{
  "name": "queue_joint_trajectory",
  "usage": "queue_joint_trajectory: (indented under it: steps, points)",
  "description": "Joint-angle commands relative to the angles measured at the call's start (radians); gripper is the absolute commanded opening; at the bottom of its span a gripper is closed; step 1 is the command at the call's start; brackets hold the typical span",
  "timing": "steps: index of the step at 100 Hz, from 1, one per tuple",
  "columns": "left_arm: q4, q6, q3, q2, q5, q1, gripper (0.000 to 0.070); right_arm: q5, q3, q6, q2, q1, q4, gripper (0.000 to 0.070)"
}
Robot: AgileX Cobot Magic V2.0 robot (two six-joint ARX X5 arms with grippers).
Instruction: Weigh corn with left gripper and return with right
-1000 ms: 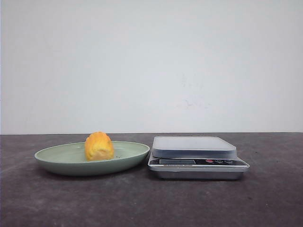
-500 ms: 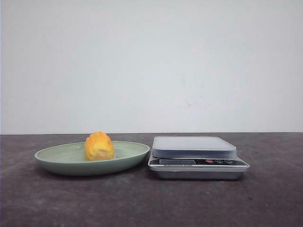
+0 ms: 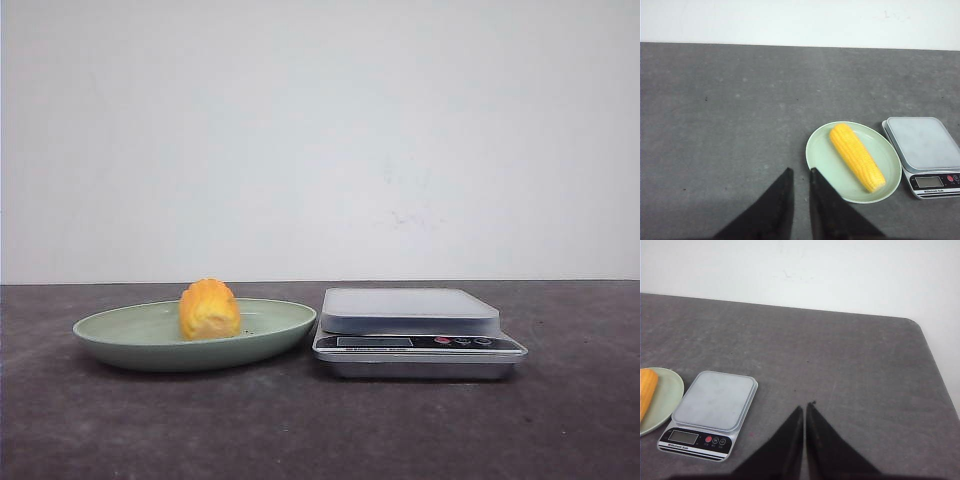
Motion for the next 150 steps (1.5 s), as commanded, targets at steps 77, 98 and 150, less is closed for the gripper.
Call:
queue_joint_trajectory:
  steps: [77,98,150]
  points:
    - [0.444,0.278,-0.271,-0.162,0.402,0.666,0.001,0.002,0.012,0.017,0.001,0.003,0.011,0.0]
    - [0.722,0.259,-0.638,-0.324,0.545,0.766,0.001,0.002,0.012,0.017,0.001,0.003,0.011,0.0]
    - [0.906,0.194,-1.026,-0.458,0.556,0.777,0.001,0.002,0.012,0.017,0.001,0.003,0.011,0.0]
